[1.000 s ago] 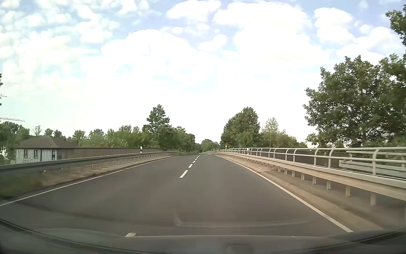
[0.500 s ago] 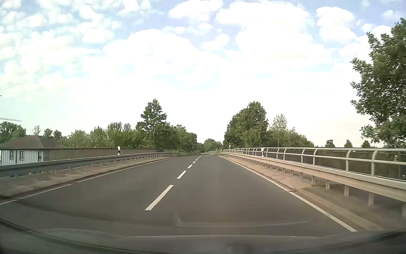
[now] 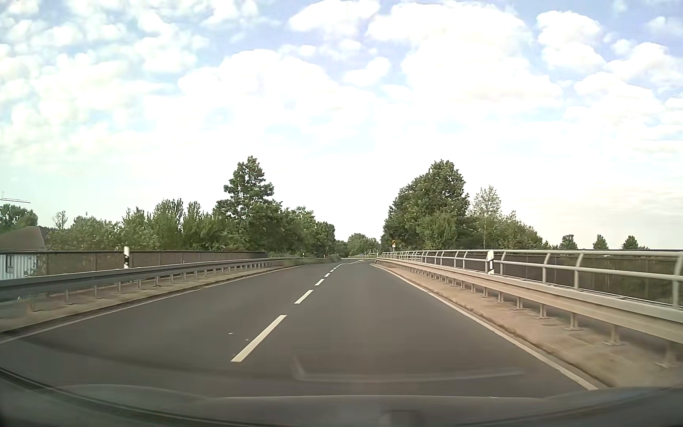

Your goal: Follow the waypoints while adhering to traffic rules and regulations

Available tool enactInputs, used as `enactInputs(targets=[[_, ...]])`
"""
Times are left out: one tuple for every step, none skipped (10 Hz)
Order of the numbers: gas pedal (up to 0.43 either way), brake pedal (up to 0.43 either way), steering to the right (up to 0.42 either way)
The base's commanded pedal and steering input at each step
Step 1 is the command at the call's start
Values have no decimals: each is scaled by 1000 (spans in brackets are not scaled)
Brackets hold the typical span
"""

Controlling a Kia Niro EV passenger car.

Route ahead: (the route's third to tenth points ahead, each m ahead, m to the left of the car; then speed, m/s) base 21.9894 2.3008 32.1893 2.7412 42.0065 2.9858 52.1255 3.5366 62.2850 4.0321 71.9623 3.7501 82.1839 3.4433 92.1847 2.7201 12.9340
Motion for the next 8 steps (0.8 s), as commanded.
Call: enactInputs(targets=[[39,30,-5],[39,30,-5],[39,30,-4],[39,30,-4],[39,30,-2],[39,30,-2],[20,30,-2],[8,24,-3]])
